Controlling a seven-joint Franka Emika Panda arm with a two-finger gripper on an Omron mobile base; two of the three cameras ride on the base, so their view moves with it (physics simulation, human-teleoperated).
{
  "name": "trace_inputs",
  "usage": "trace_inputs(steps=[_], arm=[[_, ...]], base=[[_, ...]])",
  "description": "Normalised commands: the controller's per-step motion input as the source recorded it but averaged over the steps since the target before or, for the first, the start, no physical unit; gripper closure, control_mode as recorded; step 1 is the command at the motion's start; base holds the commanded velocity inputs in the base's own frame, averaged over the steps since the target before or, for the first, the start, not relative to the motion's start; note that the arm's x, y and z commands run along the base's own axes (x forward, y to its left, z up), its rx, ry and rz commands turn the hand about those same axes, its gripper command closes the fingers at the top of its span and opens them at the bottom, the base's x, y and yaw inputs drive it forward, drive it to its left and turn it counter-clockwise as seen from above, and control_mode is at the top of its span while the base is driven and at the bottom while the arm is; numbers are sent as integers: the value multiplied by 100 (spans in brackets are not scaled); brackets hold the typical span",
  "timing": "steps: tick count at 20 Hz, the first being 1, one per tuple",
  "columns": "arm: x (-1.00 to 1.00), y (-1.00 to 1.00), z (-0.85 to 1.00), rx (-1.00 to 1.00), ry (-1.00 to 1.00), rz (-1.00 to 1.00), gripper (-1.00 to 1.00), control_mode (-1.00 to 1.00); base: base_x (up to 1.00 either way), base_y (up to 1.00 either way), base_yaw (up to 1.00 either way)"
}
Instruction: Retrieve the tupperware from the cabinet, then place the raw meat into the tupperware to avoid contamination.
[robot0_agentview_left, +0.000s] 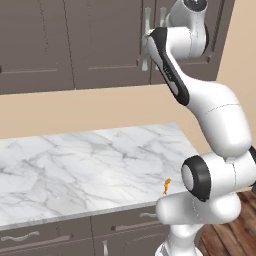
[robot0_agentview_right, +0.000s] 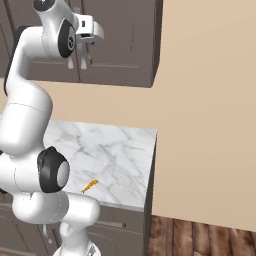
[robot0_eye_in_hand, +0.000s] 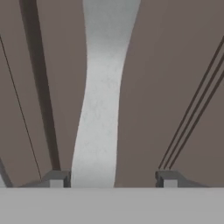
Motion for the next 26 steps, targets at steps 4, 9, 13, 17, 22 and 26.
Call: trace_inputs(steps=[4, 9, 13, 17, 22, 26], arm=[[18, 0, -1, 0, -3, 0, 100, -100], [4, 1, -1, 0, 0, 0, 100, -100], [-36, 0, 0, 0, 0, 0, 100, -100], [-58, -1, 0, 1, 0, 0, 100, -100], [-49, -24, 0, 5, 0, 0, 100, -100], [-29, -51, 0, 11, 3, 0, 100, -100]], base=[[0, 0, 0], [0, 0, 0], [0, 0, 0], [0, 0, 0], [0, 0, 0], [0, 0, 0]])
